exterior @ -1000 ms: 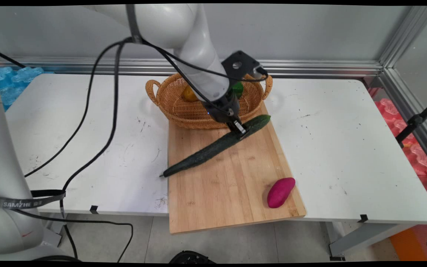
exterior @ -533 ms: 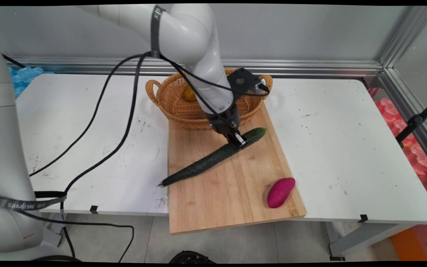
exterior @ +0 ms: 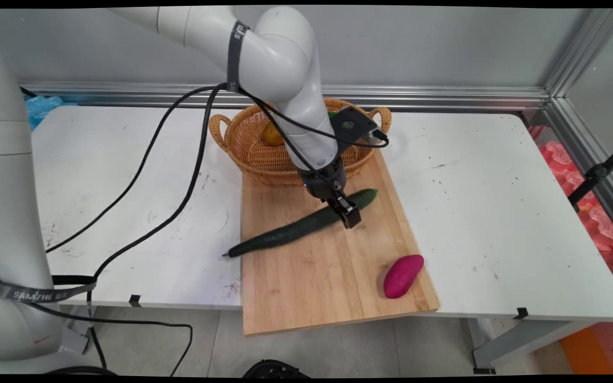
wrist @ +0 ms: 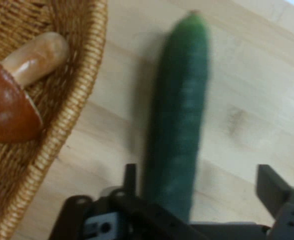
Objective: Place the picked object on the cutting board
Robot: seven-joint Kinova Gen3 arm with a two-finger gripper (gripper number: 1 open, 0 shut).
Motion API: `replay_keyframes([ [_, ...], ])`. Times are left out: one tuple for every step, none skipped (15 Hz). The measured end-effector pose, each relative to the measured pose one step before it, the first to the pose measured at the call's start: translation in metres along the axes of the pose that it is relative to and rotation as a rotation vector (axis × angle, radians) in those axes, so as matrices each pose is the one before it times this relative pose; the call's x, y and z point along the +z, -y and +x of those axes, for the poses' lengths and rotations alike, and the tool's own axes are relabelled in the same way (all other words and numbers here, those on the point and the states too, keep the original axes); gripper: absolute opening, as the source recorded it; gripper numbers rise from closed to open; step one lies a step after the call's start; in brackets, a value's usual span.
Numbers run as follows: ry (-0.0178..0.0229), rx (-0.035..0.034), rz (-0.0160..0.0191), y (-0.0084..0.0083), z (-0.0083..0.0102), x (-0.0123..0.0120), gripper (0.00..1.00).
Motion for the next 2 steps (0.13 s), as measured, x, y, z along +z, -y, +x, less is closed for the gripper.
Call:
replay_keyframes([
  [-0.00479, 0.00447, -0.00321, -0.00067, -0.00019, -0.00101, 1.0],
  [-0.00637, 0.0044, -0.00268, -0.00052, -0.00032, -0.00195, 1.0],
])
